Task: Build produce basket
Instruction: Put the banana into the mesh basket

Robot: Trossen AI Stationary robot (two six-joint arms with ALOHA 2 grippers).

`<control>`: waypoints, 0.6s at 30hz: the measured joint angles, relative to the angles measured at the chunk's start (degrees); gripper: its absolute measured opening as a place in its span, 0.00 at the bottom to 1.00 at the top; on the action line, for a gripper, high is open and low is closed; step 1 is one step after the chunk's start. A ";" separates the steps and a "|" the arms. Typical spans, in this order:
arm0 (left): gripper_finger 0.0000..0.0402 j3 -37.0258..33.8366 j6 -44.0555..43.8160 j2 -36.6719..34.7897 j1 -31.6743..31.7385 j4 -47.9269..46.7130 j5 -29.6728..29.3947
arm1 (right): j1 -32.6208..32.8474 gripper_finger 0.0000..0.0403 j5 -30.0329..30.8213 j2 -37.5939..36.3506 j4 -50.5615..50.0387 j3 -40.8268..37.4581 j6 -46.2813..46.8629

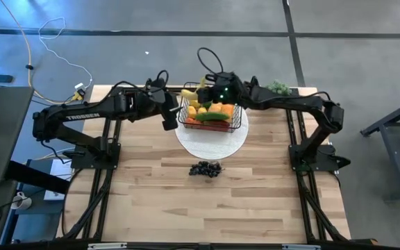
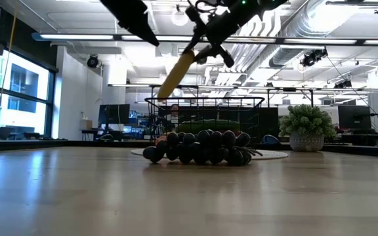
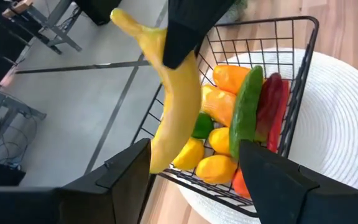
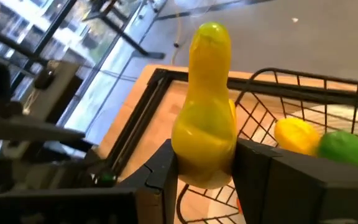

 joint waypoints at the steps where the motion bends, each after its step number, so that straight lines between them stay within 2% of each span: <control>1: 0.58 0.20 0.00 0.00 -0.02 -0.07 -0.39 | -0.47 0.23 -1.06 -0.43 -0.38 0.02 -1.04; 12: 0.58 2.83 -3.73 0.00 1.40 -0.08 -4.72 | -9.25 0.23 -16.82 -5.97 -6.79 0.01 -16.15; 18: 0.58 2.83 -7.67 0.00 4.09 -0.38 -4.95 | -13.97 0.23 -26.19 -7.76 -11.17 0.02 -27.18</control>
